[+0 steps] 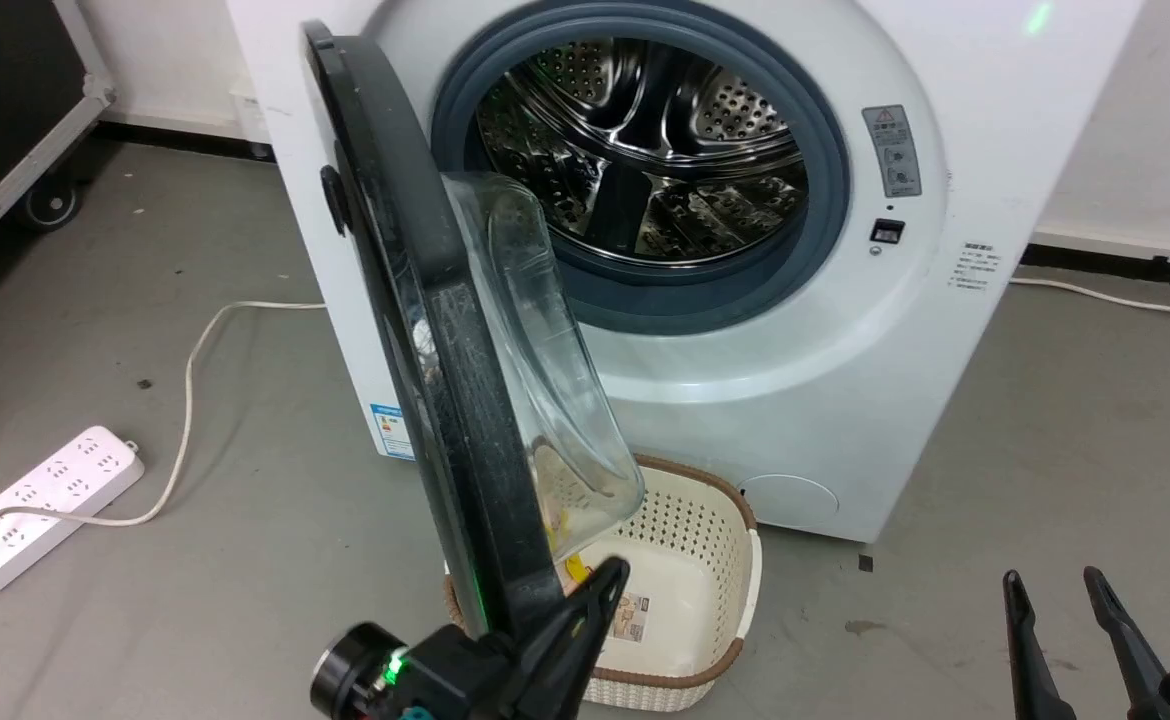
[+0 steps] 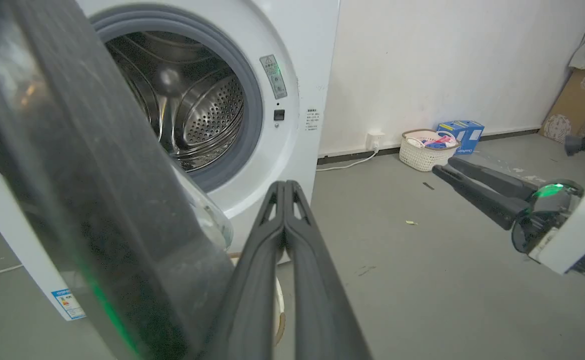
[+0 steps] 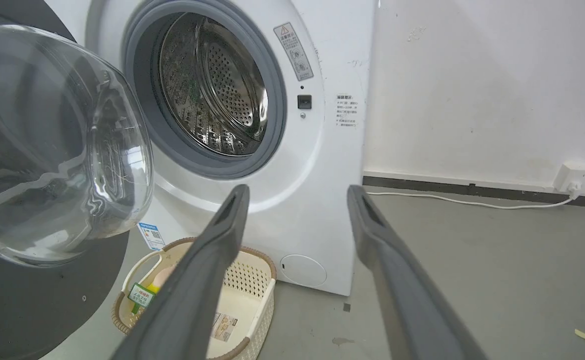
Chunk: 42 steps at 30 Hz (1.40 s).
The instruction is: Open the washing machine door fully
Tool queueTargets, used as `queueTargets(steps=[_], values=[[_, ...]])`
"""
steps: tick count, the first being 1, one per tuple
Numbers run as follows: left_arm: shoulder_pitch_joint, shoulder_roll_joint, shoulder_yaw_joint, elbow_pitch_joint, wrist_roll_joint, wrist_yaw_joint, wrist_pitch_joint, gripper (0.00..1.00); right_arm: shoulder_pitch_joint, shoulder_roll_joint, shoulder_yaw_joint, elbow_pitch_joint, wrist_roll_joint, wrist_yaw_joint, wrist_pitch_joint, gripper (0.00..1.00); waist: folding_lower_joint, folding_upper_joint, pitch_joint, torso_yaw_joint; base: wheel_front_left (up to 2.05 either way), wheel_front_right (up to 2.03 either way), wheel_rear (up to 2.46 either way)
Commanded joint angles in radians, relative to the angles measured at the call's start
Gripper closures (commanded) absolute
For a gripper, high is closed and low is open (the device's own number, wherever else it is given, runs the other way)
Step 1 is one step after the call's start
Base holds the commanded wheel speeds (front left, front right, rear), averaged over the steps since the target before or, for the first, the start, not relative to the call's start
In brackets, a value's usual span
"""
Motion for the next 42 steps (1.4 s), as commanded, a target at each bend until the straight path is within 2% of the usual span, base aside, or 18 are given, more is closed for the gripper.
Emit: queueTargets(steps=[1,11,21,24,27,33,42], values=[[0.021,0.002,-0.003,0.04,-0.011,0.01,0.015,1.0,-0.012,0.003,0.002,0.007,0.007,0.001,-0.004,0.0,-0.0001,0.0,-0.001,0.009,0.0,0.0,0.0],[0.02,0.007,0.016,0.125,-0.018,0.035,0.014,1.0,-0.006,0.003,0.001,0.009,0.013,0.001,-0.004,0.0,-0.0001,0.0,-0.01,0.062,0.0,0.0,0.0],[0.01,0.025,0.041,0.122,-0.03,0.05,0.014,1.0,0.016,0.003,0.001,0.016,0.02,0.001,-0.004,0.0,-0.0001,0.0,-0.032,0.216,0.0,0.0,0.0],[0.007,0.037,0.073,0.111,-0.041,0.063,0.016,1.0,0.022,0.003,0.002,0.017,0.014,0.001,-0.004,0.0,-0.0001,0.0,-0.035,0.265,0.0,0.0,0.0],[0.016,0.052,0.123,0.097,-0.046,0.093,0.003,1.0,-0.002,0.003,0.027,0.025,-0.003,0.001,-0.004,0.0,-0.0001,0.0,-0.015,0.28,0.0,0.0,0.0],[0.024,0.059,0.215,0.085,-0.067,0.148,-0.037,1.0,-0.071,0.003,0.077,0.055,-0.034,0.001,-0.004,0.0,-0.0001,0.0,0.022,0.298,0.0,0.0,0.0],[-0.003,0.084,0.349,0.139,-0.117,0.195,-0.082,1.0,-0.111,0.003,0.092,0.067,-0.077,0.001,0.0,0.0,-0.0001,0.0,0.089,0.309,0.0,0.0,0.0]])
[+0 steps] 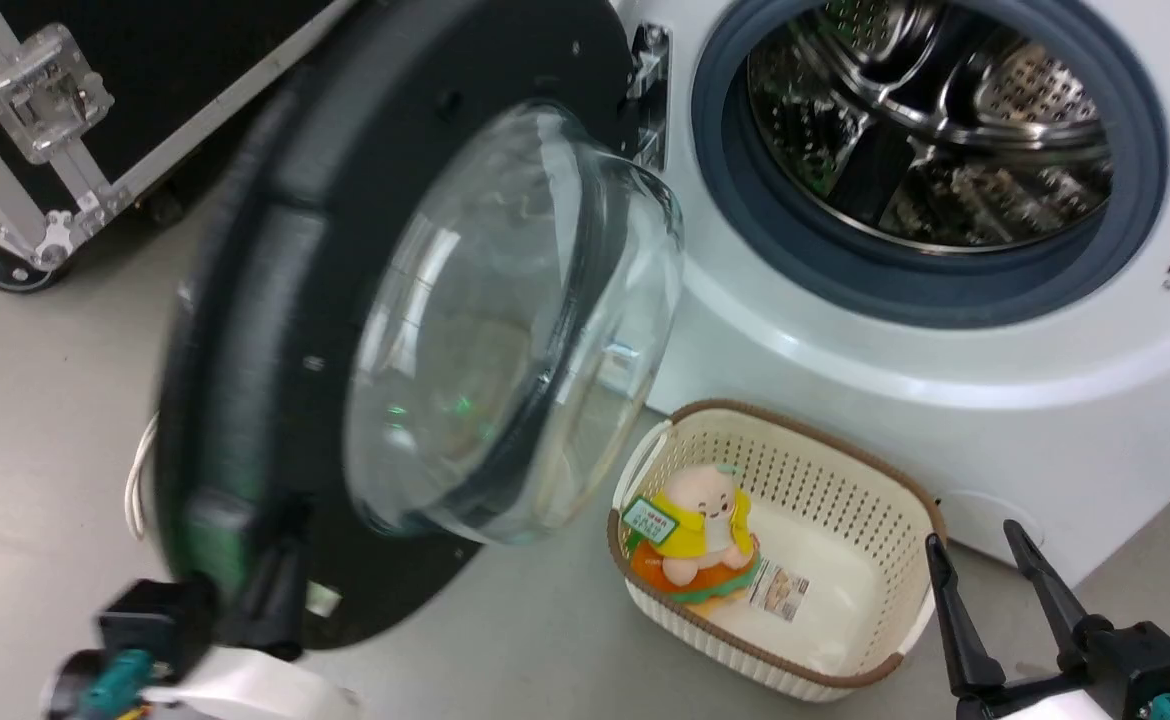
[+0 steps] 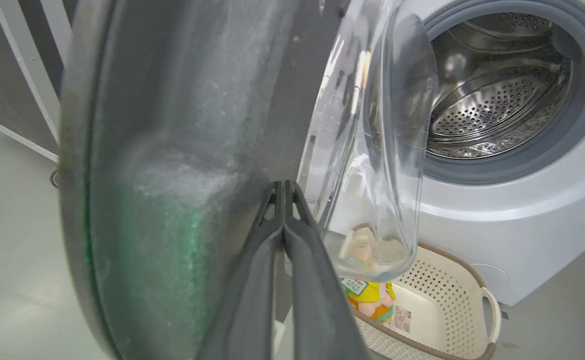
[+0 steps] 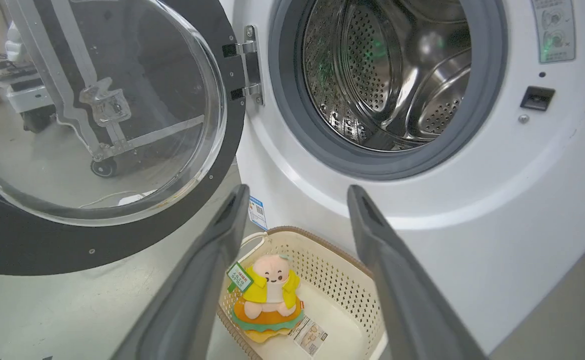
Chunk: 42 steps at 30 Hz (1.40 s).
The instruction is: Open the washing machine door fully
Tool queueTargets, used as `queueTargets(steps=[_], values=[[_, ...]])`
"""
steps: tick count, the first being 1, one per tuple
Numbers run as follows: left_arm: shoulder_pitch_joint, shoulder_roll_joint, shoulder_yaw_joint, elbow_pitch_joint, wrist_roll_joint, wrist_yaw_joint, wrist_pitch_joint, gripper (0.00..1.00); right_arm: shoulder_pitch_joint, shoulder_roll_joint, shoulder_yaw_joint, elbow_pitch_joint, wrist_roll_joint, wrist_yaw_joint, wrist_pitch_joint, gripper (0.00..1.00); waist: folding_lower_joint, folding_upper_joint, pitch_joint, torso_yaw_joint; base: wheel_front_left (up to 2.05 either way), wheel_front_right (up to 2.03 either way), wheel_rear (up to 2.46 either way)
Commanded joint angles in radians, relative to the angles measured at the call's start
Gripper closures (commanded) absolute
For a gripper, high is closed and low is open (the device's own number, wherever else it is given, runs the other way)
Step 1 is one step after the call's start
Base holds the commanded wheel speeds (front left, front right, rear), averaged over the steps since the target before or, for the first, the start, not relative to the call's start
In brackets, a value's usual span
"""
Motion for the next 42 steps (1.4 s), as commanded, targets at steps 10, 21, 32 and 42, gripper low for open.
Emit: queueTargets(steps=[10,21,32,42], values=[[-0.126,0.074,0.163,0.186,-0.078,0.018,-0.047,1.0,0.007,-0.009,-0.042,-0.079,-0.053,0.001,0.049,0.0,-0.0001,0.0,0.114,0.009,0.0,0.0,0.0],[-0.396,0.213,0.269,0.546,-0.152,-0.058,-0.118,1.0,0.033,-0.027,-0.082,-0.209,-0.076,0.001,0.119,0.0,-0.0001,0.0,0.203,-0.012,0.0,0.0,0.0],[-0.53,0.237,0.242,0.755,-0.157,-0.116,-0.188,1.0,0.022,-0.033,-0.086,-0.232,-0.079,0.001,0.136,0.0,-0.0001,0.0,0.225,-0.029,0.0,0.0,0.0],[-0.479,0.21,0.165,0.701,-0.094,-0.136,-0.274,1.0,0.022,-0.008,-0.089,-0.167,-0.052,0.001,0.07,0.0,-0.0001,0.0,0.098,-0.061,0.0,0.0,0.0]])
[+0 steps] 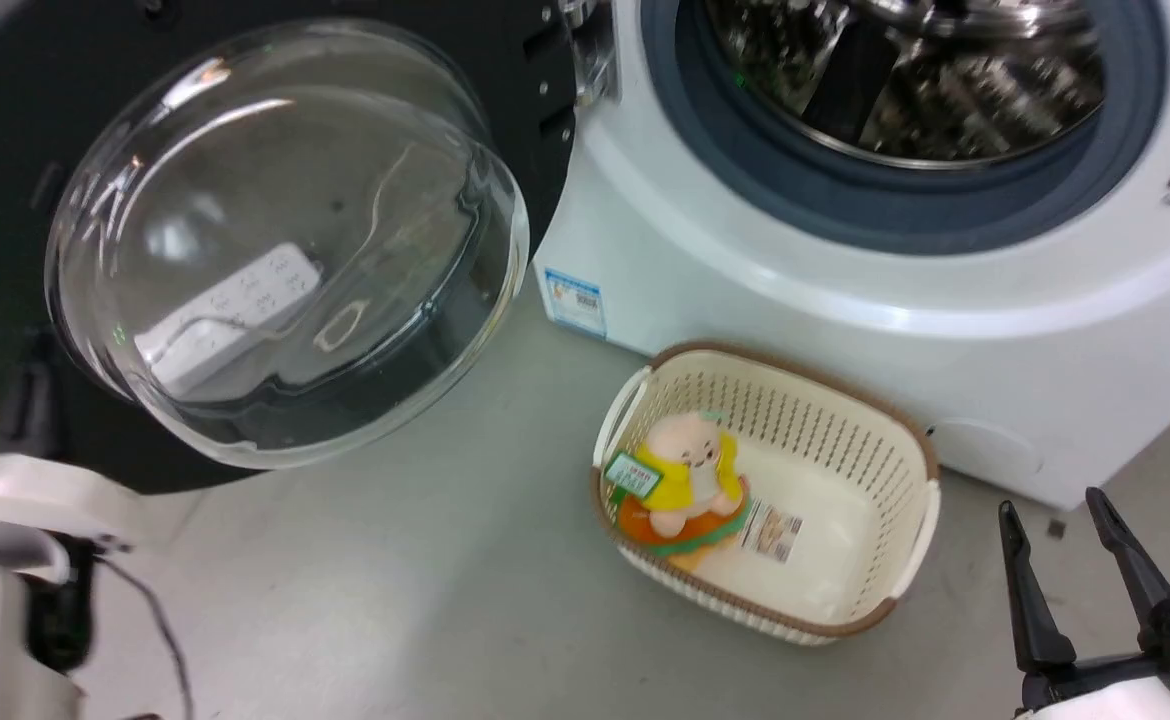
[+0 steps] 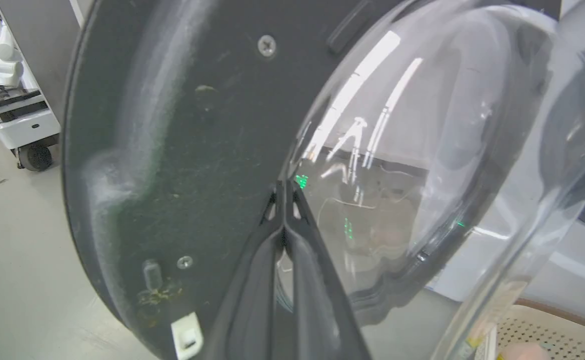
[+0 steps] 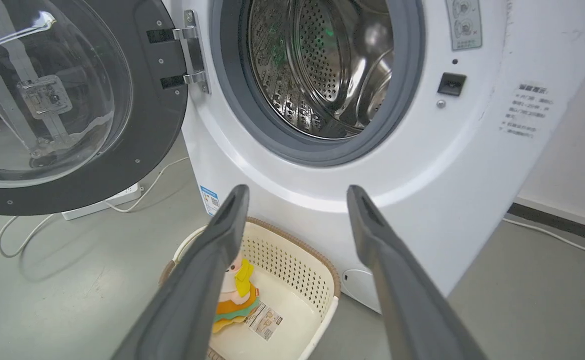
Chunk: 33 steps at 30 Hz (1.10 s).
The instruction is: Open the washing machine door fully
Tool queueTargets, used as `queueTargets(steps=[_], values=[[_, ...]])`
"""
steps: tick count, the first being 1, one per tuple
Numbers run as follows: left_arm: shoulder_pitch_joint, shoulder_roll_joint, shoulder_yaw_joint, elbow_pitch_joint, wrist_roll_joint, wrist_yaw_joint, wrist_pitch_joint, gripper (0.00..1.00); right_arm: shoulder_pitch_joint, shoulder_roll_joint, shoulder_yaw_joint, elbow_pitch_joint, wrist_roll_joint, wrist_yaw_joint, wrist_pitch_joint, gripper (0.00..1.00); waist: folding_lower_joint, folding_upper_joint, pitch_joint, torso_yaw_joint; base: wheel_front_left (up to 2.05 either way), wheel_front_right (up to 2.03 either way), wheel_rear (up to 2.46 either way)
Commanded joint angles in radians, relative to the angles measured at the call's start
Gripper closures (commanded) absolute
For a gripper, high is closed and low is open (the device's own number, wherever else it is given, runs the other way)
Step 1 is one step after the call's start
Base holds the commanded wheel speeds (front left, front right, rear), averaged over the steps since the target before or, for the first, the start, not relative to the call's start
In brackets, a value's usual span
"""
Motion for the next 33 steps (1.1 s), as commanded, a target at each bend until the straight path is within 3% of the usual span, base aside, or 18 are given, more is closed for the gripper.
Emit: queueTargets(steps=[1,12,23,25,26,27,28,33], values=[[0.029,-0.017,-0.011,-0.03,0.007,0.0,-0.007,1.0,-0.003,0.004,-0.003,0.007,0.008,0.001,-0.012,0.0,0.0001,0.0,-0.042,-0.018,0.0,0.0,0.0],[0.263,-0.137,-0.131,-0.375,0.06,0.056,-0.001,1.0,-0.014,0.012,-0.01,0.039,0.059,0.001,-0.06,0.0,0.0001,0.0,-0.167,-0.145,0.0,0.0,0.0],[0.447,-0.231,-0.227,-0.453,0.105,0.098,-0.023,1.0,0.027,0.012,0.023,0.028,0.071,0.001,-0.076,0.0,0.0001,0.0,-0.221,-0.31,0.0,0.0,0.0],[0.462,-0.241,-0.235,-0.447,0.112,0.1,-0.027,0.35,0.037,0.012,0.025,0.031,0.073,0.001,-0.076,0.0,0.0001,0.0,-0.222,-0.321,0.0,0.0,0.0],[0.469,-0.245,-0.24,-0.445,0.116,0.1,-0.028,0.3,0.042,0.012,0.025,0.032,0.075,0.001,-0.077,0.0,0.0001,0.0,-0.222,-0.325,0.0,0.0,0.0],[0.476,-0.249,-0.246,-0.444,0.12,0.099,-0.029,0.11,0.046,0.012,0.026,0.034,0.077,0.001,-0.077,0.0,0.0001,0.0,-0.223,-0.329,0.0,0.0,0.0],[0.482,-0.252,-0.252,-0.442,0.124,0.099,-0.03,0.0,0.05,0.012,0.026,0.037,0.079,0.001,-0.077,0.0,0.0001,0.0,-0.223,-0.333,0.0,0.0,0.0],[0.499,-0.249,-0.28,-0.426,0.163,0.097,-0.032,0.0,0.061,0.012,0.028,0.054,0.092,0.001,-0.078,0.0,0.0001,0.0,-0.221,-0.349,0.0,0.0,0.0]])
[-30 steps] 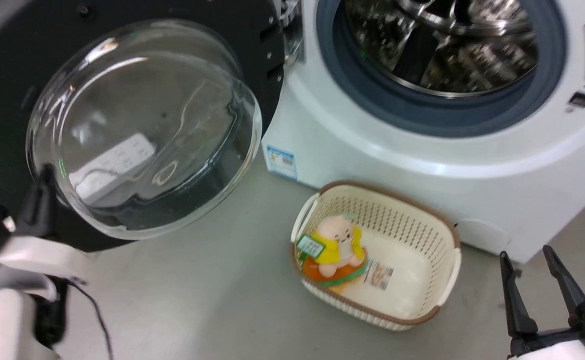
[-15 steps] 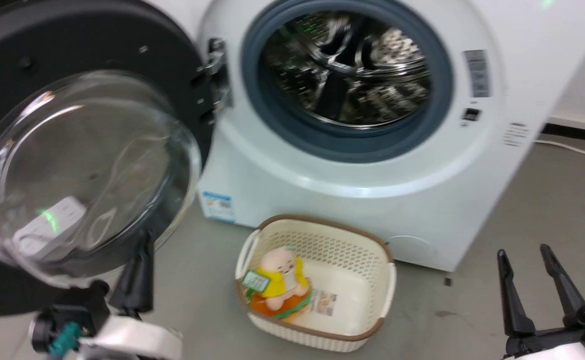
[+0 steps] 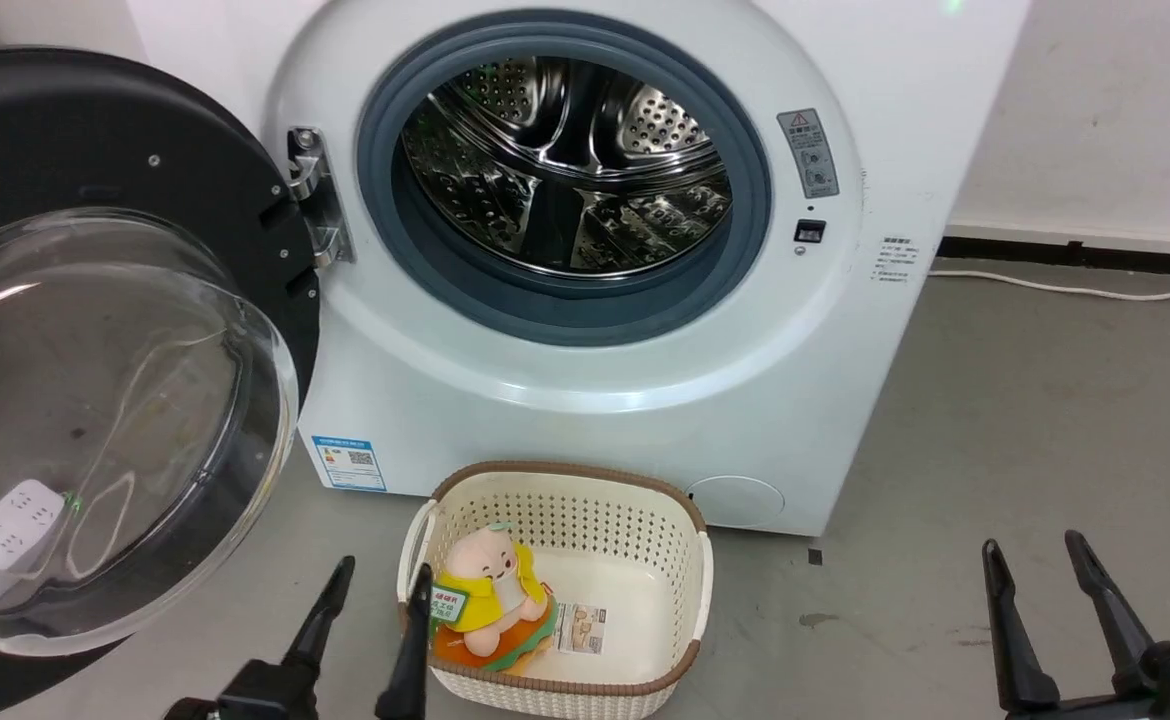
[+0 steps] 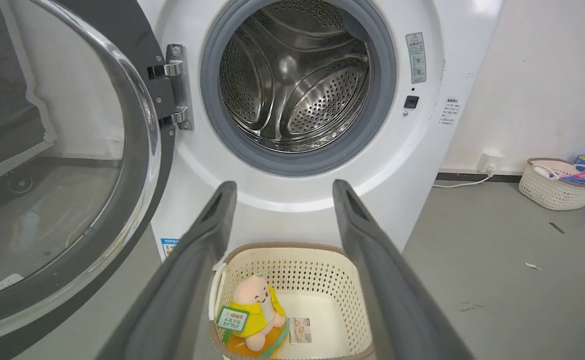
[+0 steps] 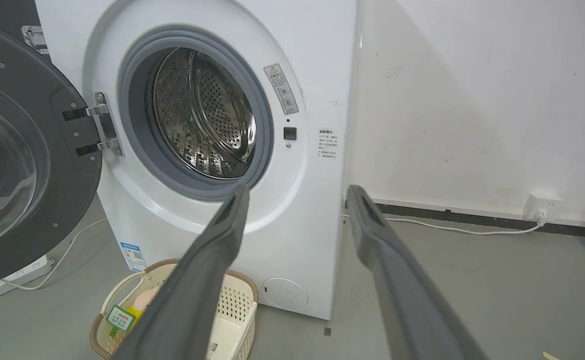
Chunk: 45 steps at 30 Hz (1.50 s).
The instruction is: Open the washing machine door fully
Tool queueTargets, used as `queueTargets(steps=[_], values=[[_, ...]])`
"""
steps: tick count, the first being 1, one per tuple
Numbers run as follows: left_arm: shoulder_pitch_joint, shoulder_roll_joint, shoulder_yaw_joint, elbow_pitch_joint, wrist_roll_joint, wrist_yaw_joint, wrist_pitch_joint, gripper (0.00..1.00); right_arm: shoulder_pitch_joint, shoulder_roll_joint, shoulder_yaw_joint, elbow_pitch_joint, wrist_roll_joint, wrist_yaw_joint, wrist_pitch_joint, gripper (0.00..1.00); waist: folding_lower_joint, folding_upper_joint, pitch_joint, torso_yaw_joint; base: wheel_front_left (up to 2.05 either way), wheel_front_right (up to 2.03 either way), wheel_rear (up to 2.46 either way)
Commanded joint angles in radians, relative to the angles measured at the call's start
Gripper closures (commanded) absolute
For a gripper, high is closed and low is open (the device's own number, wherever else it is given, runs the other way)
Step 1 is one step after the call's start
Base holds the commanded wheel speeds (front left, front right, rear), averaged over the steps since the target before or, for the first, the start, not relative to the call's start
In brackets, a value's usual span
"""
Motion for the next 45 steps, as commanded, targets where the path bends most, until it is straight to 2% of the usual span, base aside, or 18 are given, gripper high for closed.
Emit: queueTargets(steps=[1,45], values=[[0.011,0.002,-0.006,0.005,0.017,-0.001,-0.005,0.0,0.014,0.002,0.002,0.01,0.007,0.001,-0.007,0.0,0.0,0.0,0.001,-0.003,0.0,0.0,0.0],[-0.016,-0.059,0.048,-0.014,0.13,-0.015,-0.006,0.0,0.0,0.002,0.005,0.037,0.024,0.001,-0.009,0.0,0.0,0.0,0.012,-0.021,0.0,0.0,0.0]])
